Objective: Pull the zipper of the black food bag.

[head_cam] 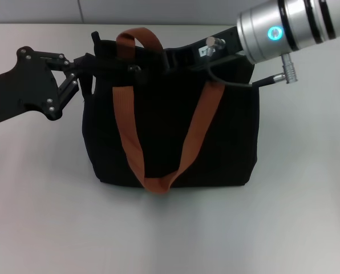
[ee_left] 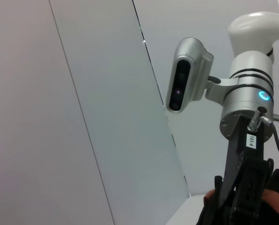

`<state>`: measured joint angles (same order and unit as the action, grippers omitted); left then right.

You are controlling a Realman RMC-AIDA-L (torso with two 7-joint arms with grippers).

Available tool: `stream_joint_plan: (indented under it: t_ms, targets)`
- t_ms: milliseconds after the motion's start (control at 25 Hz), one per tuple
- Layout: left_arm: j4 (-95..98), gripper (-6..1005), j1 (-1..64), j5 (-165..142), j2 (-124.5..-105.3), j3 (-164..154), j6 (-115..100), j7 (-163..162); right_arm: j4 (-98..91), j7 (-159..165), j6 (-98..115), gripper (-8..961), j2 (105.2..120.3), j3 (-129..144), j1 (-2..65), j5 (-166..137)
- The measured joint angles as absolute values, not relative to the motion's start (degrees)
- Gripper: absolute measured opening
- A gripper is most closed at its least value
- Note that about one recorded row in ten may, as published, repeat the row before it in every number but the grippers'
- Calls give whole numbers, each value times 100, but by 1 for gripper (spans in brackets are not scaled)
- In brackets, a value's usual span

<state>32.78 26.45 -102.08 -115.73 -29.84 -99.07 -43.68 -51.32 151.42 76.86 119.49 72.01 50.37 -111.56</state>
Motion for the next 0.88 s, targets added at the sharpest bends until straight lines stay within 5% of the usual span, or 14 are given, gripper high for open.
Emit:
stream_joint_plan:
  t_ms: [880]
  targets:
    - [3278,23,2652,-10205,-11546,-2872,-9904,-4368,-6807,15806,7876,1,11939,7122,3820,-11793]
